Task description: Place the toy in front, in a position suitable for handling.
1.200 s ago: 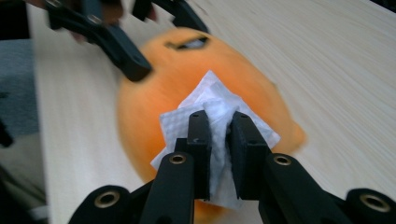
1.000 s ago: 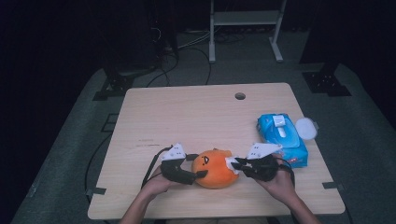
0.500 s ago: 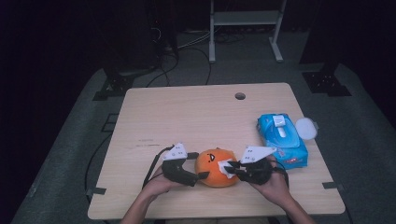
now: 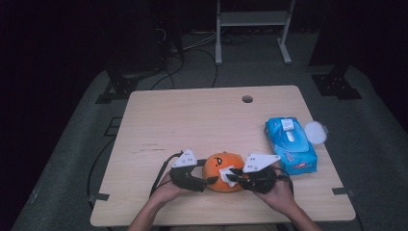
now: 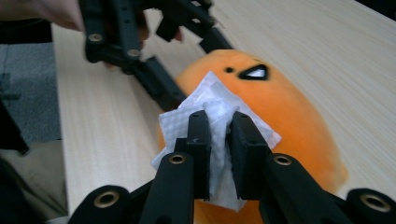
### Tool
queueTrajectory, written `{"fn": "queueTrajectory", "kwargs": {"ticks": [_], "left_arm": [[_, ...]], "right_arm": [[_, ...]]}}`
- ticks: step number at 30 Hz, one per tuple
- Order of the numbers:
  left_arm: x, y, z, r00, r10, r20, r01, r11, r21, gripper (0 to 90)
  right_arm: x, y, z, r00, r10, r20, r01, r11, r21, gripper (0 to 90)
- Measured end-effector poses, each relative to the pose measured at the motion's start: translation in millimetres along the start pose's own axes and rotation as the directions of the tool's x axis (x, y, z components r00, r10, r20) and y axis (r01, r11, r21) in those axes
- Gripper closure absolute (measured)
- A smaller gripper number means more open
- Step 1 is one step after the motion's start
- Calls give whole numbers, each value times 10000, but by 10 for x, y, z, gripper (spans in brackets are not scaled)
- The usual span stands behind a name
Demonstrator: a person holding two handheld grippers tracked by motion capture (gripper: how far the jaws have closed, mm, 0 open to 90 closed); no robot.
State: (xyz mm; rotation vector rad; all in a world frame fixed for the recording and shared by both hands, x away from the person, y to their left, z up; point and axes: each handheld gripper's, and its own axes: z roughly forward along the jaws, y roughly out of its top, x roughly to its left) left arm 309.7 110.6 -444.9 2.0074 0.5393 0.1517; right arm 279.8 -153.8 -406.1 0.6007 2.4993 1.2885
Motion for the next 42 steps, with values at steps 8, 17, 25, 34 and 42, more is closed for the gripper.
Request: {"fn": "queueTrajectory", "kwargs": {"ticks": [8, 17, 25, 34, 42], "left_arm": [[54, 20, -25, 9950, -788, 617, 815, 9958, -420, 218], [-16, 17, 4, 9999, -103, 53, 103, 9999, -28, 288], [-9, -59, 1, 9995, 225, 208, -222, 9996, -167, 224], [-48, 1, 55, 9995, 66, 310, -53, 9992, -408, 271], [-114, -24, 39, 9923, 1236, 63, -1235, 9923, -98, 327]], "right_arm": [[-178, -112, -77, 9974, 430, 570, -443, 9988, 201, 781], [76, 10, 11, 9996, -269, -67, 270, 9996, 122, 781], [-172, -74, -75, 9973, 511, 534, -509, 9987, -49, 781], [-5, -86, -57, 9999, 45, 127, -47, 9999, 151, 781], [12, -19, -37, 9994, -91, 335, 92, 10000, -28, 782]]}}
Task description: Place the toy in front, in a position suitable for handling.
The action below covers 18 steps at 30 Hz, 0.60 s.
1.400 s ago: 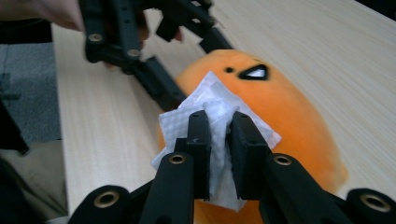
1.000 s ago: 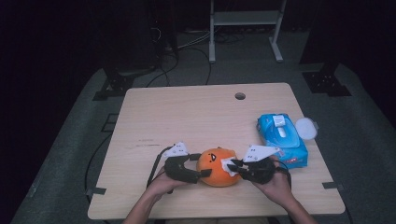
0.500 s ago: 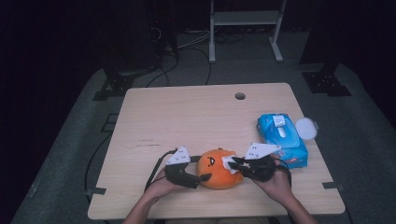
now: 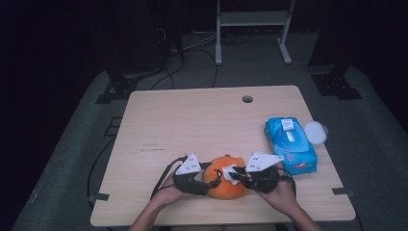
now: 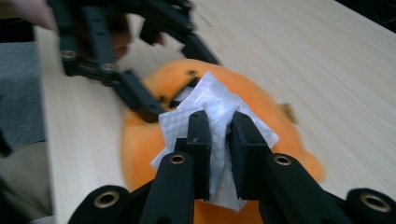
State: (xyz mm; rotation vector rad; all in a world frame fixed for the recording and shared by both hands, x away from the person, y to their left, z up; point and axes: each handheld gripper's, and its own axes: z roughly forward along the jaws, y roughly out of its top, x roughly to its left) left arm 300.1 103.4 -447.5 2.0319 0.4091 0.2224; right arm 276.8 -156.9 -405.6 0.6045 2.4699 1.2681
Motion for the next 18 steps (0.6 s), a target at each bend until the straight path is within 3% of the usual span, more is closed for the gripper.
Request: {"fn": "queueTrajectory", "kwargs": {"ticks": [2, 5, 7, 8, 9, 11, 14, 18], "left_arm": [[2, -7, -4, 10000, 40, 27, -40, 10000, -5, 326], [12, 16, -15, 9996, -182, 214, 182, 9998, -7, 249], [45, 100, -52, 9970, -714, 292, 719, 9973, -174, 198], [58, 160, -61, 9928, -1139, 381, 1164, 9906, -725, 182], [40, 168, -36, 9943, -985, 414, 1007, 9935, -538, 210], [1, 127, 23, 9990, -314, 326, 322, 9992, -227, 248], [43, 55, 4, 9983, -343, 467, 356, 9990, -276, 289], [96, 16, -19, 9970, -598, 497, 610, 9979, -232, 302]], "right_arm": [[-139, -68, -35, 9979, 296, 571, -306, 9994, 175, 781], [-207, -150, -44, 9970, 614, 472, -627, 9976, 283, 782], [-187, -147, -39, 9973, 506, 522, -523, 9982, 307, 783], [-109, -107, -26, 9982, 280, 538, -296, 9992, 287, 783], [-67, -77, -24, 9992, 286, 294, -290, 9995, 132, 783], [22, -13, -10, 10000, 78, 44, -78, 10000, -27, 781], [61, -16, 19, 9998, -191, 73, 190, 9998, 99, 779], [-50, -54, 5, 9998, 188, -20, -188, 9998, 84, 779]]}}
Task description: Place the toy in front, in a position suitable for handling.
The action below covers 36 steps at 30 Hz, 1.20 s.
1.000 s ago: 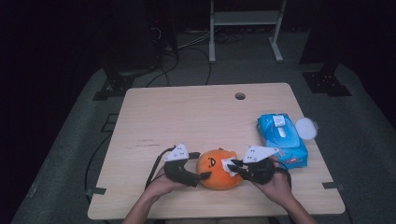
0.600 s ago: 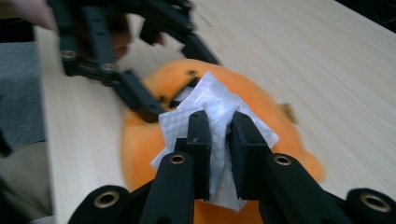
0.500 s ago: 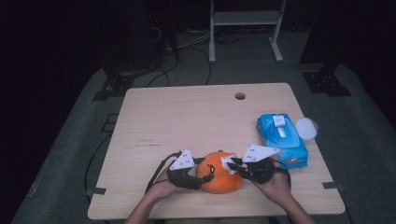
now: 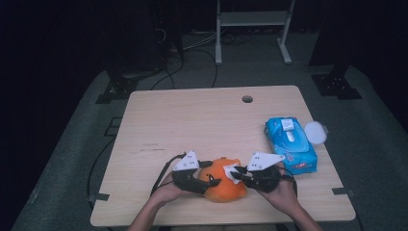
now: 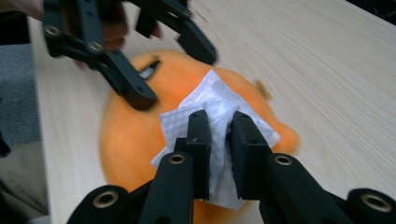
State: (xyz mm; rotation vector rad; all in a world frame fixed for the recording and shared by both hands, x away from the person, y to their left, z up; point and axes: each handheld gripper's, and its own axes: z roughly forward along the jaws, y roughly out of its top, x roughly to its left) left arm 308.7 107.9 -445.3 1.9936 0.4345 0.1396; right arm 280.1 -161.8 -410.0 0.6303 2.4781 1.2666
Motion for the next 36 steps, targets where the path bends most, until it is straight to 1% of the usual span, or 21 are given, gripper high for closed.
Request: {"fn": "queueTrajectory", "kwargs": {"ticks": [3, 5, 7, 9, 10, 12, 15, 16, 17, 18, 21, 22, 25, 26, 27, 28, 29, 30, 32, 34, 36], "left_arm": [[45, -25, -13, 9998, -171, 63, 171, 9999, -14, 302], [55, -35, -16, 9999, -137, 52, 137, 9999, 17, 303], [75, -52, -29, 9998, -125, -125, 126, 9999, 57, 303], [120, -78, -58, 9993, -357, -103, 357, 9994, 42, 303], [141, -93, -73, 9990, -435, -42, 435, 9990, 40, 305], [156, -110, -91, 9986, -527, 47, 527, 9986, 22, 311], [154, -99, -90, 9986, -524, 13, 523, 9986, 90, 322], [165, -110, -92, 9984, -565, 48, 565, 9984, 49, 322], [165, -110, -92, 9984, -565, 48, 565, 9984, 49, 321], [181, -117, -109, 9977, -672, -21, 673, 9977, 49, 319], [193, -129, -127, 9967, -813, -87, 814, 9967, 54, 309], [181, -140, -127, 9968, -789, -92, 789, 9969, -7, 308], [170, -140, -118, 9970, -764, -83, 764, 9971, -11, 314], [131, -125, -112, 9989, -478, -31, 478, 9988, 40, 322], [131, -125, -112, 9989, -478, -31, 478, 9988, 40, 327], [69, -101, -91, 9997, -47, 223, 45, 10000, 85, 329], [69, -101, -91, 9997, -47, 223, 45, 10000, 85, 329], [-4, -75, -59, 9983, 406, 428, -412, 9991, 139, 329], [-28, -64, -47, 9977, 524, 433, -533, 9984, 187, 328], [-23, -60, -41, 9985, 427, 342, -434, 9989, 196, 325], [29, -78, -40, 9999, 35, 154, -36, 9999, 101, 328]], "right_arm": [[-88, -68, -15, 9995, 257, 180, -260, 9995, 178, 780], [-78, -75, -39, 9993, 281, 229, -285, 9994, 179, 781], [-12, -44, -56, 9995, 300, -1, -300, 9995, -5, 781], [91, 4, -43, 9989, 2, -478, -9, 9999, -145, 779], [147, 31, -20, 9982, -246, -547, 240, 9996, -127, 779], [134, 29, -14, 9981, -270, -562, 263, 9996, -134, 779], [14, -31, -25, 9993, 49, -368, -51, 10000, -41, 779], [-83, -96, -49, 9992, 383, -56, -383, 9992, 86, 779], [-83, -96, -49, 9992, 383, -56, -383, 9992, 86, 779], [-147, -158, -69, 9983, 525, 250, -533, 9980, 325, 780], [-154, -197, -82, 9979, 645, -5, -645, 9974, 320, 781], [-89, -161, -93, 9980, 578, -248, -573, 9982, 169, 780], [-29, -109, -89, 9985, 385, -383, -386, 9993, -4, 780], [-26, -80, -70, 9993, 304, -231, -303, 9995, 30, 780], [-26, -80, -70, 9993, 304, -231, -303, 9995, 30, 780], [-84, -75, -51, 9982, 569, -189, -571, 9983, -76, 781], [-84, -75, -51, 9982, 569, -189, -571, 9983, -76, 781], [-145, -59, -38, 9968, 794, 65, -793, 9967, -174, 781], [-183, -55, -31, 9958, 897, 171, -892, 9957, -240, 781], [-246, -67, -3, 9924, 1223, 120, -1220, 9922, -241, 781], [-284, -98, 13, 9899, 1415, -1, -1415, 9898, -188, 781]]}}
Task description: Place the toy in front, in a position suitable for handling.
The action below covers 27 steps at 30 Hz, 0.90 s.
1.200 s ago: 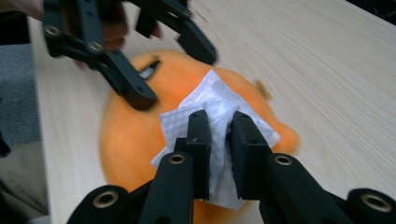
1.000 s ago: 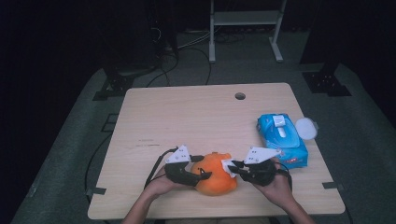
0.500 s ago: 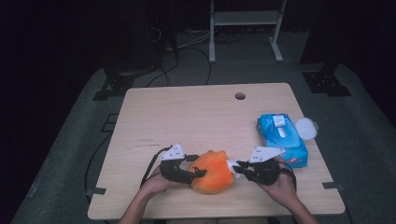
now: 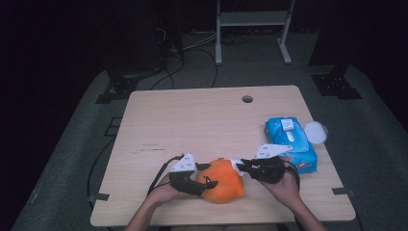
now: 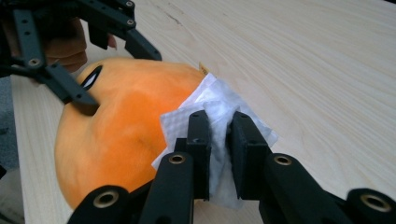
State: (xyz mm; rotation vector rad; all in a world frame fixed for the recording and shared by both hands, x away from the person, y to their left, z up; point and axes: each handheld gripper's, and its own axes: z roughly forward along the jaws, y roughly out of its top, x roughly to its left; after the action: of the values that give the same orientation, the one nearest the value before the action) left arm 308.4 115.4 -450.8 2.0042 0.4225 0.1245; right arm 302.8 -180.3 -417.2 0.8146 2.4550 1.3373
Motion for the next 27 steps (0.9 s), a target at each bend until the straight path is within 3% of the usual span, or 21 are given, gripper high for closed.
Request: {"fn": "queueTrajectory", "kwargs": {"ticks": [3, 4, 8, 11, 12, 13, 14, 18, 20, 22, 27], "left_arm": [[31, 3, -7, 9994, -260, -235, 260, 9997, 9, 328], [59, 1, -22, 9975, -539, -454, 538, 9985, -19, 328], [71, -8, -37, 9941, -882, -633, 879, 9961, -72, 316], [34, 2, -25, 9962, -650, -584, 648, 9979, -55, 310], [-23, 22, -7, 9991, -259, -322, 258, 9997, -23, 309], [-23, 22, -7, 9991, -259, -322, 258, 9997, -23, 306], [-91, 50, 9, 9995, 271, -129, -271, 9996, 60, 302], [-120, 73, -8, 9974, 664, 296, -671, 9975, 235, 231], [-98, 85, -25, 9985, 477, 251, -482, 9986, 220, 202], [-35, 91, -31, 9998, -122, 152, 117, 9995, 298, 179], [-99, 73, 35, 10000, -9, -32, 11, 9992, 406, 218]], "right_arm": [[22, -21, -11, 10000, -38, -50, 38, 9999, 150, 780], [33, -37, -17, 9999, -74, -107, 76, 9997, 227, 780], [87, -98, -84, 9991, -90, -413, 105, 9993, 362, 780], [102, -95, -100, 9992, -138, -386, 153, 9992, 365, 780], [85, -74, -81, 9994, -80, -323, 89, 9995, 289, 780], [70, -60, -66, 9995, 9, -327, 0, 9996, 269, 780], [53, -48, -51, 9995, 82, -300, -76, 9997, 212, 779], [-43, -53, -20, 9986, 407, -334, -401, 9990, 182, 777], [-53, -63, -20, 9984, 444, -355, -438, 9989, 189, 777], [-53, -74, -31, 9990, 372, -248, -367, 9991, 211, 776], [-23, -38, -39, 9991, 351, -248, -349, 9994, 75, 779]]}}
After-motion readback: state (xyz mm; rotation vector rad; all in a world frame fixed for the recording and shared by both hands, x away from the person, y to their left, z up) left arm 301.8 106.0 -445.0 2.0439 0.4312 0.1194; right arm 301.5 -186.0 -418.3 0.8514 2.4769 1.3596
